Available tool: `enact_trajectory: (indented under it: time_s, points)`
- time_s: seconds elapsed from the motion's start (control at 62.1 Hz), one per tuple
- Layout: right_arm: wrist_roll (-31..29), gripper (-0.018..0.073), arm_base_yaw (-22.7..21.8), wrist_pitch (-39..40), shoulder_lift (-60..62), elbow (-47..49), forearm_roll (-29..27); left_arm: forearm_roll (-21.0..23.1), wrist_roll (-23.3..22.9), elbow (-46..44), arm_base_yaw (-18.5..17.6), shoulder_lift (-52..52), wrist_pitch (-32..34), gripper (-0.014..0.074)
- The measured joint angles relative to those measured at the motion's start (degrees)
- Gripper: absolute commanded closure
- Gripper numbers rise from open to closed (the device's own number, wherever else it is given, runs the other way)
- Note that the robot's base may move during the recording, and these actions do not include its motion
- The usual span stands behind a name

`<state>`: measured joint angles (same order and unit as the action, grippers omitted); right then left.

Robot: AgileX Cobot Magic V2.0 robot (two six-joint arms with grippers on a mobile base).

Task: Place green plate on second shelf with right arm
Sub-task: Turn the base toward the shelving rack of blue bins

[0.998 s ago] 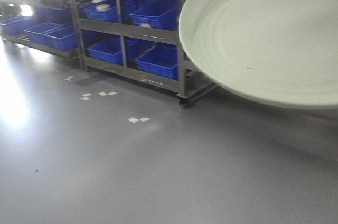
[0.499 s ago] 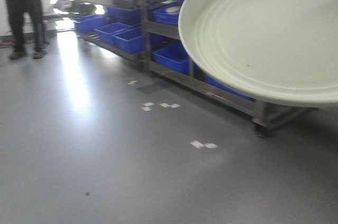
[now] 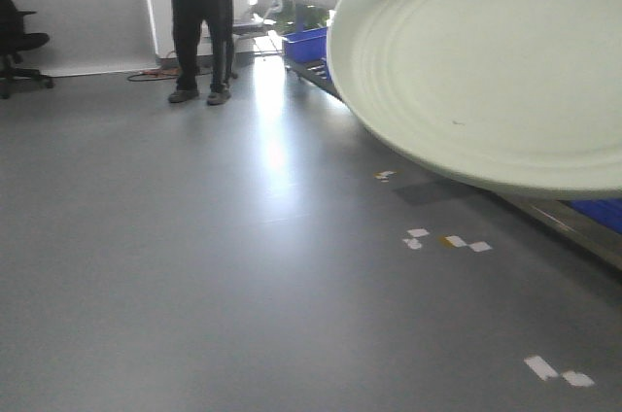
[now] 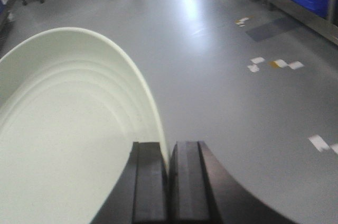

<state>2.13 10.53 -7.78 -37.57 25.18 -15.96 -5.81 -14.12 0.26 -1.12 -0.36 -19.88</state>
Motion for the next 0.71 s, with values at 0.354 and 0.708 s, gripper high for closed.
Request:
enact_trajectory:
  time_s: [0.354,0.708]
  points:
    - [0.00,0.0510,0.00,0.00,0.00,0.00,0.00,0.00,0.00,0.00,0.00,0.00,0.00,0.0472]
    - [0.00,0.0510,0.00,0.00,0.00,0.00,0.00,0.00,0.00,0.00,0.00,0.00,0.00,0.0472]
